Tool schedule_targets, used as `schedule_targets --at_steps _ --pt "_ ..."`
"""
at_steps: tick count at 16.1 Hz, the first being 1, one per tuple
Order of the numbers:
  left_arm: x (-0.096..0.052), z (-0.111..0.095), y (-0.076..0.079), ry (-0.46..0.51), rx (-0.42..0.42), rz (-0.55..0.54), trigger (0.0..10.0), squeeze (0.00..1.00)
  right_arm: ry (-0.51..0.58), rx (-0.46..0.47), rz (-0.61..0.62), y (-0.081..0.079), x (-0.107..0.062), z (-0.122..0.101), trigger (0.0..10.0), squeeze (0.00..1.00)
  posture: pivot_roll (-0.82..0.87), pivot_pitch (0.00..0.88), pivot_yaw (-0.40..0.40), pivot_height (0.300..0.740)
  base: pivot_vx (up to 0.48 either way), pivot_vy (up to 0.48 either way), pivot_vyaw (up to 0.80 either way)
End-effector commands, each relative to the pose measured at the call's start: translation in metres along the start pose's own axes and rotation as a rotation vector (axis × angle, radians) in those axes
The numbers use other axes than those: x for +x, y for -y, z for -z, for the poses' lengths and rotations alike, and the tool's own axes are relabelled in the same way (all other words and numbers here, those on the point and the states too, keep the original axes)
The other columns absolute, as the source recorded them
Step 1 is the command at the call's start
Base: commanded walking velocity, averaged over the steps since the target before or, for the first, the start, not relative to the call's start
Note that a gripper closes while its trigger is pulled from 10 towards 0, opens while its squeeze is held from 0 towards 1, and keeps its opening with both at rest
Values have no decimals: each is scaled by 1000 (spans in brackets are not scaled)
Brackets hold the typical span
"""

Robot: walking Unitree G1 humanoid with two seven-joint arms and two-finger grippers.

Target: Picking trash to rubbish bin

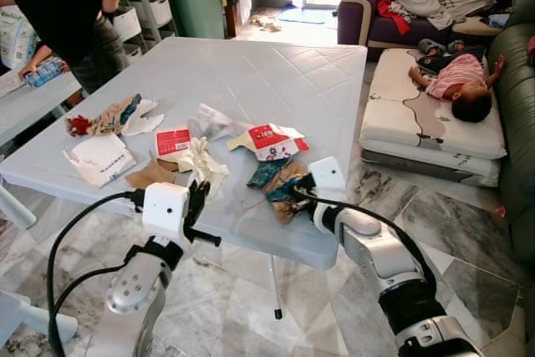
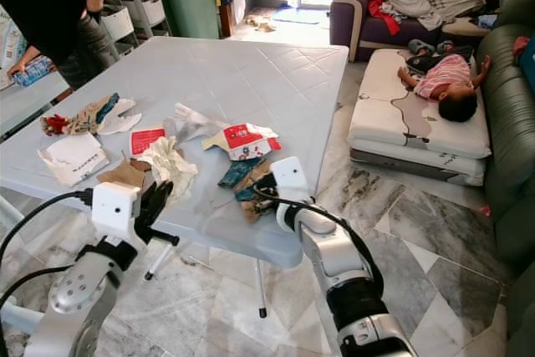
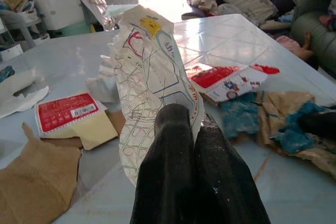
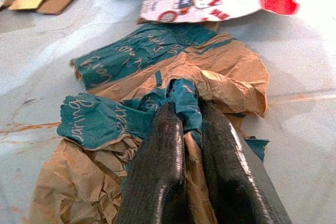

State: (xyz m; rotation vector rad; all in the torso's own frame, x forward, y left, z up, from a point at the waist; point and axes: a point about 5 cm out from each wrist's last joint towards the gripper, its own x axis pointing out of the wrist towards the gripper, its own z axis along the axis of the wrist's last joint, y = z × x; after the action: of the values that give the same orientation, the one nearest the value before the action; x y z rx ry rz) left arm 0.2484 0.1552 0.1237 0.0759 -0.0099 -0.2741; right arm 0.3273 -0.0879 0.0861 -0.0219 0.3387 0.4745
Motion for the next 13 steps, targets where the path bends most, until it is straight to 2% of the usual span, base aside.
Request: schedule_targets --at_steps 1,4,6,8,9,11,13 --pt "2 -2 -3 8 7 -20 0 0 6 14 25 6 -3 -1 0 0 48 0 75 740 0 0 0" --pt "12 -2 -7 3 -37 -60 0 0 67 67 127 25 -14 -7 0 0 35 0 72 740 0 0 0" --pt "17 -3 -8 7 -53 -74 0 0 176 119 198 37 -23 -24 0 0 27 0 71 740 0 0 0" --pt "23 -4 -9 6 -105 -118 0 0 231 156 237 42 -29 -34 0 0 23 0 69 740 0 0 0" --pt "25 -6 -10 13 -111 -124 0 0 250 168 243 43 -30 -38 0 0 22 0 68 740 0 0 0" --pt "36 -18 -13 53 -129 -156 0 0 353 213 252 43 -36 -54 0 0 18 0 66 740 0 0 0" --pt "43 -25 -16 78 -137 -171 0 0 383 215 248 43 -38 -60 0 0 13 0 63 740 0 0 0"
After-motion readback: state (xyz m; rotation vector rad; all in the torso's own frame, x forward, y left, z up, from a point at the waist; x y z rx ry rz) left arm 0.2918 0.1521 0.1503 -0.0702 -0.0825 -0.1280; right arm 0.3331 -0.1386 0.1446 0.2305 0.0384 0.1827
